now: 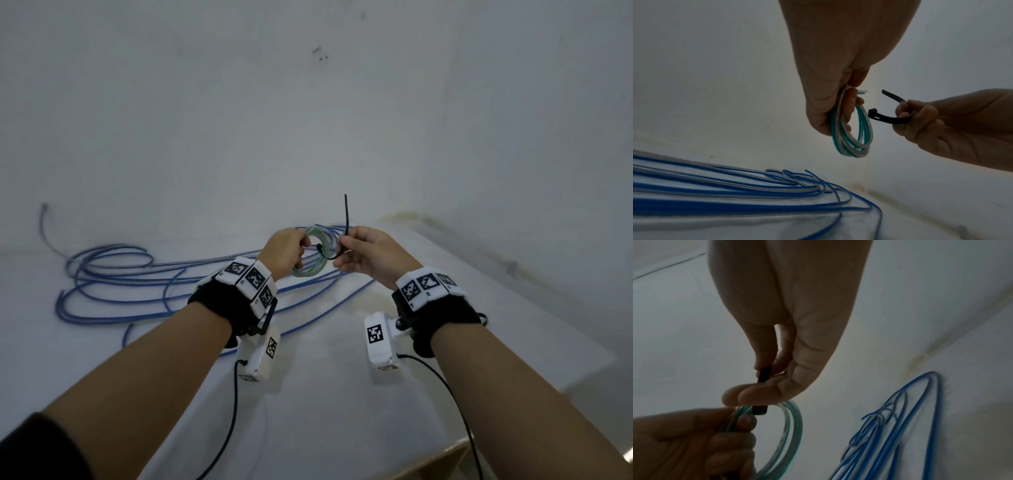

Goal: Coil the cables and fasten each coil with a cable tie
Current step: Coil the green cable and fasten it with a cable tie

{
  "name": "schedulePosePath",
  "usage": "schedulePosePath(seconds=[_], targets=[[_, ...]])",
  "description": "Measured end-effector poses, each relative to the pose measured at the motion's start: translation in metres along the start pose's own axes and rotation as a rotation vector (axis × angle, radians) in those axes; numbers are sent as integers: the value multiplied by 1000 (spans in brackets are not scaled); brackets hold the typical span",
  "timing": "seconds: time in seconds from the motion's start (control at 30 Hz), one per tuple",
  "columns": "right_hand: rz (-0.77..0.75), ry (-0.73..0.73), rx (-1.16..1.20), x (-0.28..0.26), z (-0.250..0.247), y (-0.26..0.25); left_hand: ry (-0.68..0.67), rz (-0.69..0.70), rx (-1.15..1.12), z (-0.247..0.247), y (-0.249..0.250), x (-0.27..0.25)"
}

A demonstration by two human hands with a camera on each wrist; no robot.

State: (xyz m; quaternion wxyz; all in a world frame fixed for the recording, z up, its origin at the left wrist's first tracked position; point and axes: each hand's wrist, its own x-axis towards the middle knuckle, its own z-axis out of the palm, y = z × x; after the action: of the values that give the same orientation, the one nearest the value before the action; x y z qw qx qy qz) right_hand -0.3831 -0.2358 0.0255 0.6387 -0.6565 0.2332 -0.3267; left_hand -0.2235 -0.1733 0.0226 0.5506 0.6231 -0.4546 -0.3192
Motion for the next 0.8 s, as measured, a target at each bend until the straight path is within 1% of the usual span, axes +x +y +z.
schedulePosePath(seconds=[0.07, 0.2, 0.3, 0.4, 0.5, 0.6, 0.73, 0.8], targets=[[-47, -22, -65, 10, 22, 4, 25, 14, 37, -16, 0, -5], [-175, -36, -221, 28, 62, 8, 60, -10, 72, -50, -2, -12], [-249, -43, -222, 38, 88, 9, 68, 11, 188, -75, -6, -17], [-324, -64, -225, 46, 113, 8, 69, -6, 292, -97, -14, -23], [-348, -79, -231, 53, 134, 8, 72, -32, 300, -115, -16, -29], [-317, -127, -192, 58, 153, 11, 89, -64, 330, -134, -17, -34], [-315, -189, -186, 61, 171, 15, 94, -63, 268, -152, -20, -36], [-313, -197, -197, 62, 177, 15, 117, -62, 230, -159, -22, -38]])
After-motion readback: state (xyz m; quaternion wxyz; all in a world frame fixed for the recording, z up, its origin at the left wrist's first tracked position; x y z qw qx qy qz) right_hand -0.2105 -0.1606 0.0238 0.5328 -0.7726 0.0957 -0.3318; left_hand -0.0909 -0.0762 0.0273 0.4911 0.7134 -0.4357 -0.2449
